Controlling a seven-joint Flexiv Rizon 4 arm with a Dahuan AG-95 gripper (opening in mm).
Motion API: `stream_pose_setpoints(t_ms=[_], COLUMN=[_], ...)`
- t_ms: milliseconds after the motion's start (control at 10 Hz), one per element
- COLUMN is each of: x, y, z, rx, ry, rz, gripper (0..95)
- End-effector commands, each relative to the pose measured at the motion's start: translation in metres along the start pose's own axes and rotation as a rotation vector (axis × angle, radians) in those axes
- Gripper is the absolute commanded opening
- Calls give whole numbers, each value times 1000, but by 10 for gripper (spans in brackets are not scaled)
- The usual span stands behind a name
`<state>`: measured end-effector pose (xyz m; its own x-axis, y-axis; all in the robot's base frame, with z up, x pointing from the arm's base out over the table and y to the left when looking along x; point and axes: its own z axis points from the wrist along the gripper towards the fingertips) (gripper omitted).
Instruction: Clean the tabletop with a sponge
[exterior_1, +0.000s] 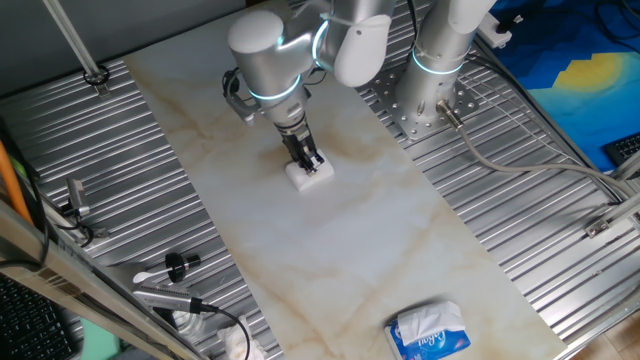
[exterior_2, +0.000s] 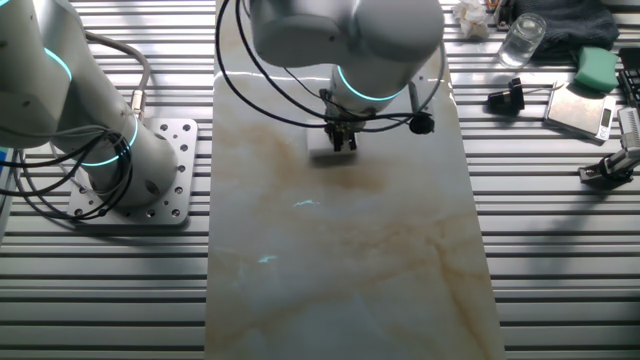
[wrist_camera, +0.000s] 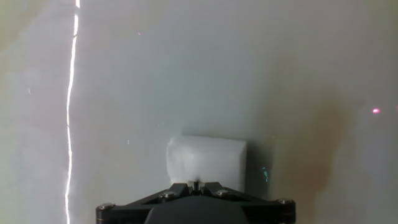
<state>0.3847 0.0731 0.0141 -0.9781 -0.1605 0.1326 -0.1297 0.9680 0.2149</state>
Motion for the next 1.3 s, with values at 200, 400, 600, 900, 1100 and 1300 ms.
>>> stream_pose_setpoints(t_ms=[200, 400, 600, 900, 1100, 1300], x=[1, 5, 12, 17, 23, 27], y=[0, 0, 1, 10, 15, 19], z=[1, 2, 5, 7, 12, 12], rx=[-5, -20, -40, -52, -54, -66], ry=[2, 6, 3, 1, -4, -6], rz=[-2, 8, 17, 41, 45, 58], gripper=[0, 0, 0, 0, 0, 0])
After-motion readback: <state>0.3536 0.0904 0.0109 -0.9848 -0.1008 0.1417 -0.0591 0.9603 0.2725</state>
